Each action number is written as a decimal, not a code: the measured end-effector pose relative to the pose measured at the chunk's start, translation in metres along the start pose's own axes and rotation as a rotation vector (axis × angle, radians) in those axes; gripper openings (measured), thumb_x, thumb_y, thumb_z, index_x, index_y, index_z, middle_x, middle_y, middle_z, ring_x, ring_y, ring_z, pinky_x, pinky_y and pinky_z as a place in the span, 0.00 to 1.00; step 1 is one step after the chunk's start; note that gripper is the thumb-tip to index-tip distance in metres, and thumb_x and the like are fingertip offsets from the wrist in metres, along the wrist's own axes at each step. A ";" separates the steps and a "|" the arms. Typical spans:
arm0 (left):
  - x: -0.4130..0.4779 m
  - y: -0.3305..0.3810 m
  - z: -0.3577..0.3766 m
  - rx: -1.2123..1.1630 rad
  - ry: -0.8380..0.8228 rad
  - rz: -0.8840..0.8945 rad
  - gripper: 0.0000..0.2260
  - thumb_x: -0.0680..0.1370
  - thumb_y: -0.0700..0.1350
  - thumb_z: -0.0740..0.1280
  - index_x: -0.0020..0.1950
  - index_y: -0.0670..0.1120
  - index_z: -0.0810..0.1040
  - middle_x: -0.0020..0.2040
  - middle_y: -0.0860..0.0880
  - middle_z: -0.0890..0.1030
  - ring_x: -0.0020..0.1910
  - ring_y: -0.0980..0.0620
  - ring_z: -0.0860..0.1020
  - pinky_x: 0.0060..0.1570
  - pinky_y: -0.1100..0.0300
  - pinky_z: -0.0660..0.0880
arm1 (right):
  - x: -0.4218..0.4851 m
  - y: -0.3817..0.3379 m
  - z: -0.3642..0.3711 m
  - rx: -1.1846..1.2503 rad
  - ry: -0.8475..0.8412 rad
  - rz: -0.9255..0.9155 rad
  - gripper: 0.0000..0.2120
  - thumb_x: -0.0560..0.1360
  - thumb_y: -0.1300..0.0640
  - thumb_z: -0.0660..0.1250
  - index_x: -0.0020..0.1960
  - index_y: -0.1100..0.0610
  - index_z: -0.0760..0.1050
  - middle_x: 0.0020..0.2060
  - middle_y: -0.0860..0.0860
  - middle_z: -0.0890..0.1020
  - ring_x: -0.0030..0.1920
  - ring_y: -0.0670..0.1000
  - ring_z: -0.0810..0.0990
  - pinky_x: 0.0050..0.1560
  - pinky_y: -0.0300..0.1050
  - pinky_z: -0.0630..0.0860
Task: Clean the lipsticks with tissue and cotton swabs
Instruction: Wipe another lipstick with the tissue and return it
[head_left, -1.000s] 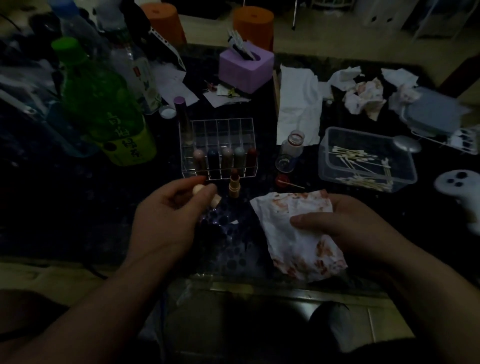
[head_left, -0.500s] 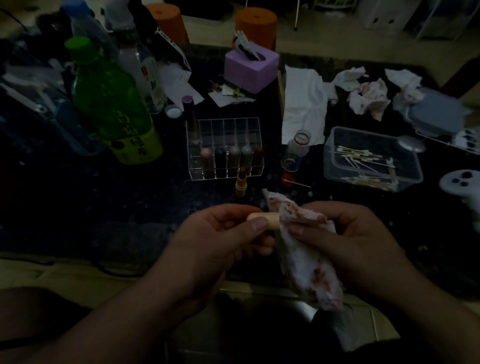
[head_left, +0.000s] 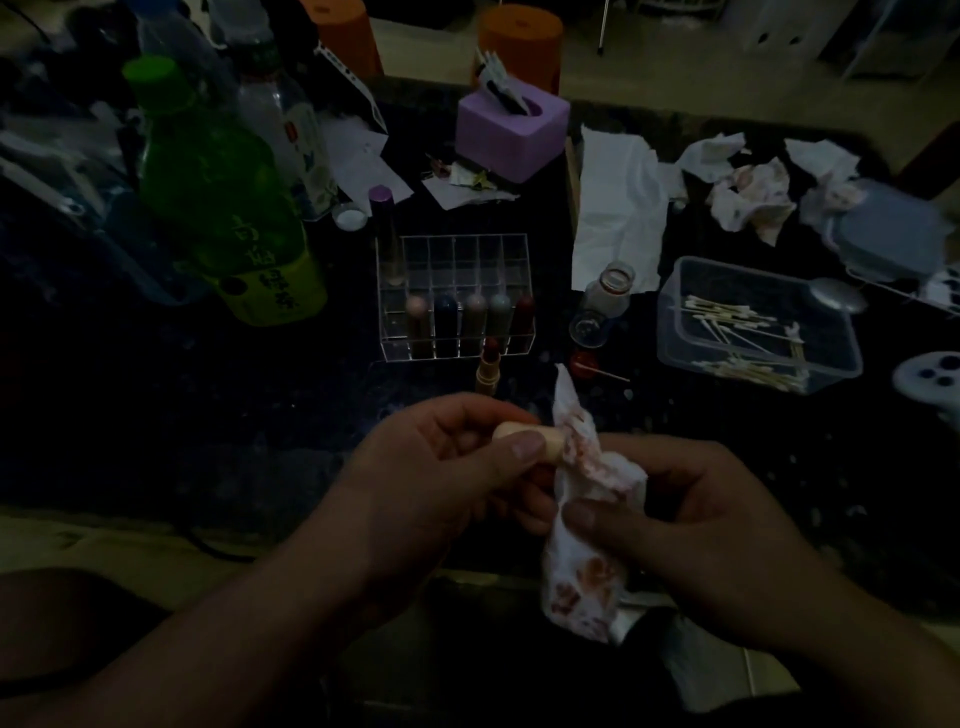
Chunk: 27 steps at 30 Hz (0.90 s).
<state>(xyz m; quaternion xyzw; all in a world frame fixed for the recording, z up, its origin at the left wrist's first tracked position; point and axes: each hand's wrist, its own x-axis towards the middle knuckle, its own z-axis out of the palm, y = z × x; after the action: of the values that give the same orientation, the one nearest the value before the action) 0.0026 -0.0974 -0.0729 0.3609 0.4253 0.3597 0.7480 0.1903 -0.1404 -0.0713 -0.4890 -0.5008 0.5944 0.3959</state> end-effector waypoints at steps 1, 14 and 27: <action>-0.001 0.001 0.001 0.013 -0.012 0.008 0.13 0.68 0.40 0.71 0.50 0.36 0.81 0.38 0.37 0.83 0.32 0.44 0.82 0.33 0.55 0.79 | -0.001 0.003 0.001 -0.007 0.010 -0.002 0.13 0.71 0.65 0.71 0.51 0.52 0.86 0.45 0.52 0.87 0.46 0.48 0.85 0.45 0.37 0.78; 0.001 -0.012 -0.019 0.931 -0.073 0.738 0.13 0.73 0.48 0.75 0.56 0.53 0.79 0.51 0.55 0.83 0.49 0.57 0.83 0.49 0.57 0.80 | 0.008 -0.016 0.014 0.296 0.055 0.135 0.09 0.68 0.61 0.67 0.35 0.55 0.86 0.34 0.55 0.86 0.34 0.48 0.85 0.34 0.35 0.78; -0.004 0.000 -0.002 0.219 -0.247 -0.179 0.16 0.77 0.60 0.61 0.39 0.48 0.70 0.27 0.53 0.65 0.23 0.56 0.62 0.22 0.64 0.61 | 0.007 0.003 0.008 -0.075 0.026 -0.053 0.14 0.76 0.53 0.70 0.34 0.58 0.82 0.30 0.54 0.83 0.32 0.51 0.81 0.37 0.53 0.80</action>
<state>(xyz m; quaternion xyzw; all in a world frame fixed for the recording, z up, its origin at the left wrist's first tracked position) -0.0008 -0.0998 -0.0720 0.4422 0.3972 0.1964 0.7798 0.1807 -0.1358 -0.0756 -0.4977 -0.5302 0.5583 0.3994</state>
